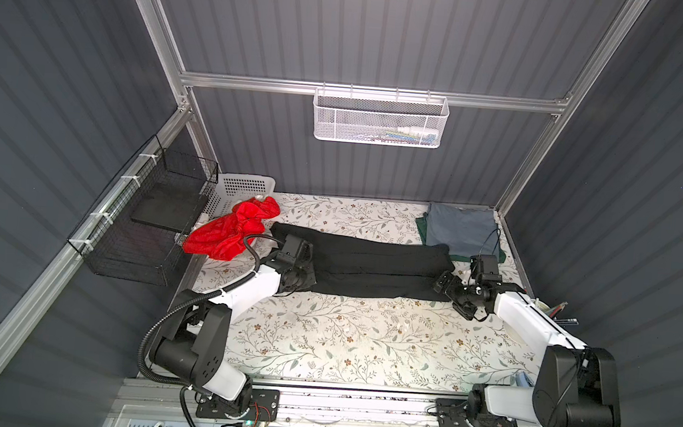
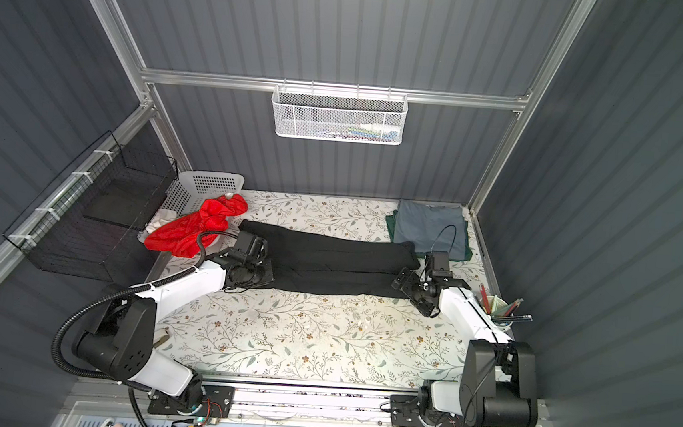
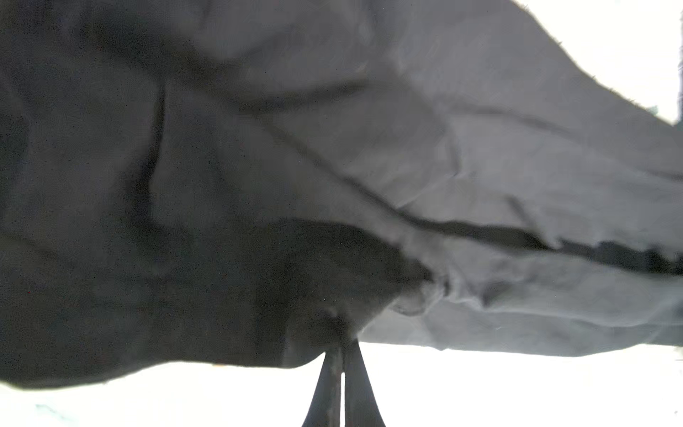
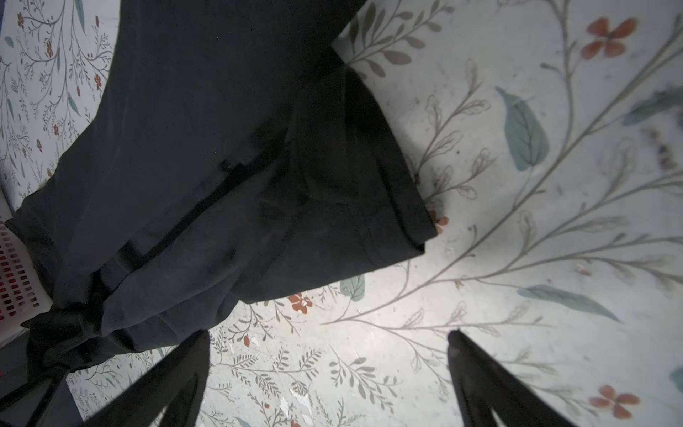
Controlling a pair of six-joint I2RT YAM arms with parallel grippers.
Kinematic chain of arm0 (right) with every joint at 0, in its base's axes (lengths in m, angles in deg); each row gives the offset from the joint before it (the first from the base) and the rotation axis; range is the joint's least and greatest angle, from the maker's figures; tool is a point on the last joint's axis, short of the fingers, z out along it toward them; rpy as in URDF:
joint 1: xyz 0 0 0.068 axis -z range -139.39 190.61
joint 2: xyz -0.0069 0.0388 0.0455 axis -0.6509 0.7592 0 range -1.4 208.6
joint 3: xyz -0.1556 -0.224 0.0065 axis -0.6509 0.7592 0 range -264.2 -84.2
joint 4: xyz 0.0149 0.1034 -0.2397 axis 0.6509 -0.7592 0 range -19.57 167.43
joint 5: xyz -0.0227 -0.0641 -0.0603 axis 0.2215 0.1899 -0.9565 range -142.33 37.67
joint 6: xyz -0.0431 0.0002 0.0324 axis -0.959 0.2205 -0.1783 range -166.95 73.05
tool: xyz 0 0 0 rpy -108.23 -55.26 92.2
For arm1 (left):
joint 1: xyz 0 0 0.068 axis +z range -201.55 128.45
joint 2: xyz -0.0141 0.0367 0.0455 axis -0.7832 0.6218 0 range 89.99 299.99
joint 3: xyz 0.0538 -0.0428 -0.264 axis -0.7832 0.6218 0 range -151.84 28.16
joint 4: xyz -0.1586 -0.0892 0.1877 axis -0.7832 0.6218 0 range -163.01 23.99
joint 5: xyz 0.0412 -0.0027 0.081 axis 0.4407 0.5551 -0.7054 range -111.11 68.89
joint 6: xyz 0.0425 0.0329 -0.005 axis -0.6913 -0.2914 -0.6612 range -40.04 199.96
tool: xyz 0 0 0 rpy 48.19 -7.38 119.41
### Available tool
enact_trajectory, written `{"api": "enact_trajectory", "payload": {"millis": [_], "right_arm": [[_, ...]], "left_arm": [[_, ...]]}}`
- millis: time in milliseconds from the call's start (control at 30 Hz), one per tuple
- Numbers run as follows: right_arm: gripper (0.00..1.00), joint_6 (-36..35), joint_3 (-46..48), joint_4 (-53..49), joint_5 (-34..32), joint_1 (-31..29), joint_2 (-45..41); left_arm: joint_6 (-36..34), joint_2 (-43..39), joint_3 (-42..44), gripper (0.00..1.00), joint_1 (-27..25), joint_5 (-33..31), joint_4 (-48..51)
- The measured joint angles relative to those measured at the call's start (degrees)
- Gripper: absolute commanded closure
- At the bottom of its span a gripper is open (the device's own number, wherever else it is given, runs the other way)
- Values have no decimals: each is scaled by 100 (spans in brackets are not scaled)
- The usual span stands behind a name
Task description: Fold and stack the t-shirts
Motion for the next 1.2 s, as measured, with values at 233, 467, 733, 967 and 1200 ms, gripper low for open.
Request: {"api": "enact_trajectory", "payload": {"millis": [233, 467, 733, 967, 1200], "right_arm": [[1, -39, 0, -4, -20, 0, -66], [1, -63, 2, -24, -11, 0, -63], [1, -63, 0, -63, 17, 0, -63], [1, -61, 0, -70, 101, 0, -28], [1, -66, 0, -96, 111, 0, -24]], "left_arm": [[-50, 439, -481, 100, 0, -195, 81], [-243, 881, -1019, 100, 0, -555, 166], [-673, 1488, -1705, 89, 0, -1025, 186], [-1191, 1836, -2203, 32, -74, -2015, 186], [-1539, 1095, -1805, 26, -225, -3158, 199]]}}
